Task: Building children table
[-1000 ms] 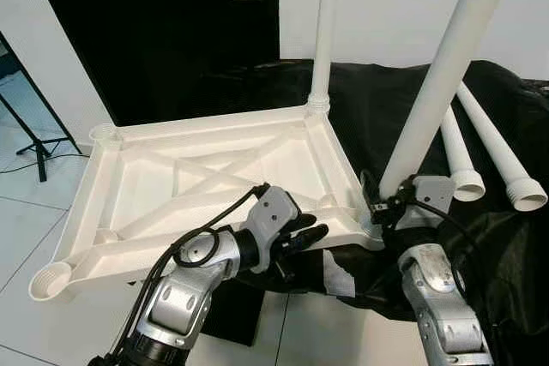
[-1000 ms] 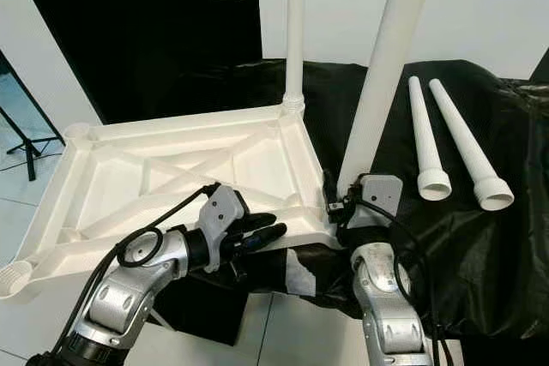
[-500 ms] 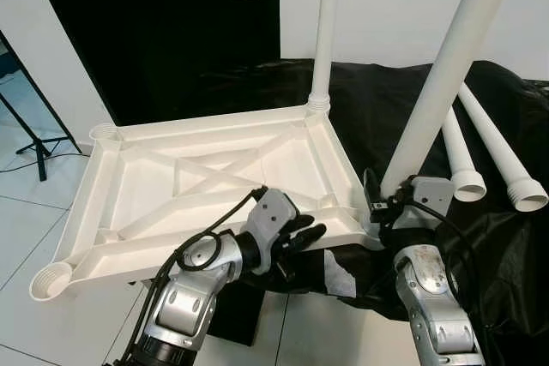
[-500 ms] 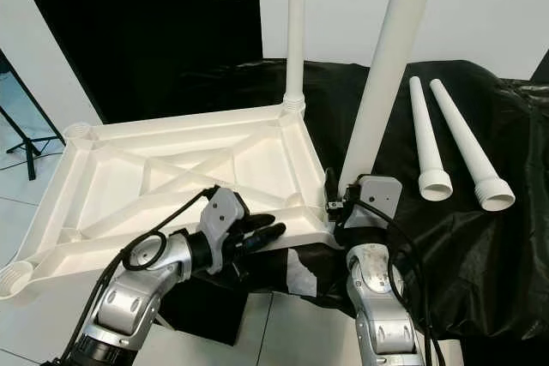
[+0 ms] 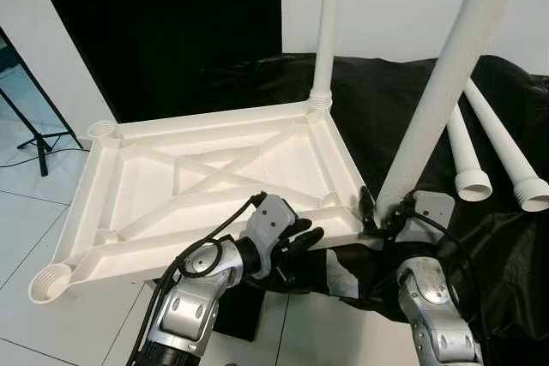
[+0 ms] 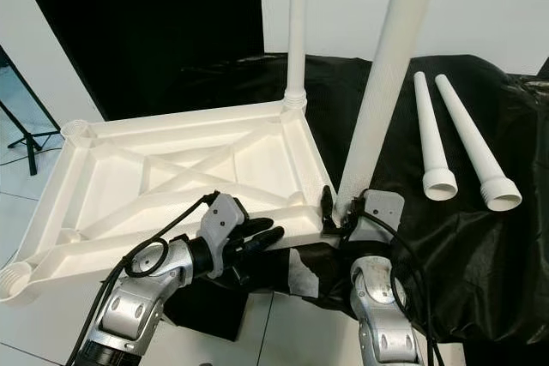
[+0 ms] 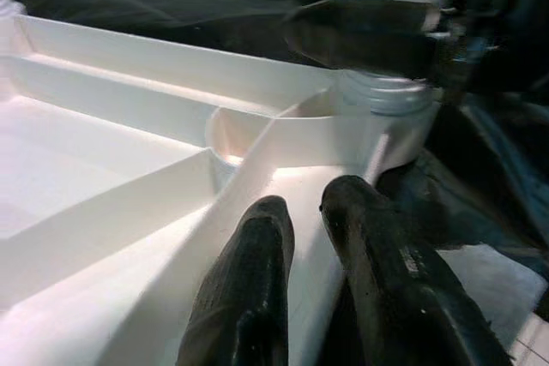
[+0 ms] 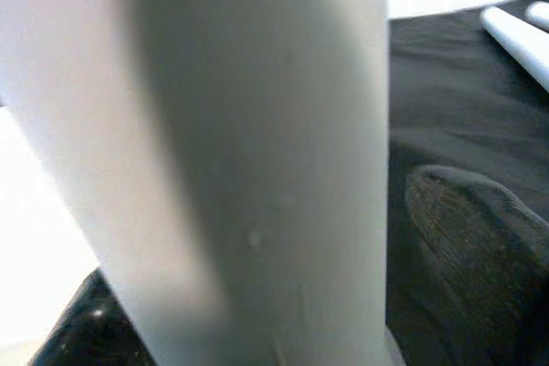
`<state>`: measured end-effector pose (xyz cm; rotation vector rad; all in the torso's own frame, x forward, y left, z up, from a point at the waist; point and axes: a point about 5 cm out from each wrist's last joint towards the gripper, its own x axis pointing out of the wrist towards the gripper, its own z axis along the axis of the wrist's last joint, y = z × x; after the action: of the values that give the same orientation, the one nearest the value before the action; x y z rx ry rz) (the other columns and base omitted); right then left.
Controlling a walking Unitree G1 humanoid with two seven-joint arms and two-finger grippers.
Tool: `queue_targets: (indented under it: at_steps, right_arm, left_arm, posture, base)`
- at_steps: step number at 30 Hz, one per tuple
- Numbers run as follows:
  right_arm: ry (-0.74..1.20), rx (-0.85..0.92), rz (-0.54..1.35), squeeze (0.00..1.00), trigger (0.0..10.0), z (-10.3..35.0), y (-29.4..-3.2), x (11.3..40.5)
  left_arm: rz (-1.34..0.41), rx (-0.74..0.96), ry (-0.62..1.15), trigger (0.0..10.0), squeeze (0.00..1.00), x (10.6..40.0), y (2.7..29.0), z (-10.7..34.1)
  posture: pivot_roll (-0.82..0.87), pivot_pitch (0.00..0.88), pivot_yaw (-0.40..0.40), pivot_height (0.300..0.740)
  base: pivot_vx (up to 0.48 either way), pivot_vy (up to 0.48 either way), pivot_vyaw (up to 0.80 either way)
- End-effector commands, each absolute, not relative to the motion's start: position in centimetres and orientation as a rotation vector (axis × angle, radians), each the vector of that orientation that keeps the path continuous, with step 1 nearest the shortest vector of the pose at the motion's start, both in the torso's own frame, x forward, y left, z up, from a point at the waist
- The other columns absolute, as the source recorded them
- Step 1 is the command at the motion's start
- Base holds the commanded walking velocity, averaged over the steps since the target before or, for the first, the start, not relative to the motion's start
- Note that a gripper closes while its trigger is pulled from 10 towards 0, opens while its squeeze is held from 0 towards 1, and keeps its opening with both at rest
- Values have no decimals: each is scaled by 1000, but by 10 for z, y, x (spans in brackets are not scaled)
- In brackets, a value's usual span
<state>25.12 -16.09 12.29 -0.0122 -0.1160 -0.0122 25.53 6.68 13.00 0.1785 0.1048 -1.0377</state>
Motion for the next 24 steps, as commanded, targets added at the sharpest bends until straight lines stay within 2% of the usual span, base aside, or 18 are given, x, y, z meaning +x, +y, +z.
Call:
queue_targets:
  at_steps: [1, 12, 23, 24]
  right_arm:
    - [-137, -1, 25, 0, 10000, 126, -161, 250]
    - [-146, -62, 258, 0, 10000, 132, -171, 258]
    - [-135, -131, 403, 0, 10000, 135, -177, 268]
    - [-132, -137, 431, 0, 7451, 135, -177, 270]
  left_arm:
    - [-803, 197, 83, 10000, 0, 267, 76, 131]
    - [-850, 209, 52, 10000, 0, 263, 78, 134]
    - [-862, 217, 45, 10000, 0, 261, 78, 134]
    - [-862, 217, 45, 10000, 0, 261, 78, 134]
  posture:
    - [15, 0, 32, 740]
    - [17, 0, 35, 740]
    - [23, 0, 31, 740]
    - [23, 0, 30, 740]
  base:
    - [0, 0, 0]
    - [0, 0, 0]
    - [0, 0, 0]
    - [0, 0, 0]
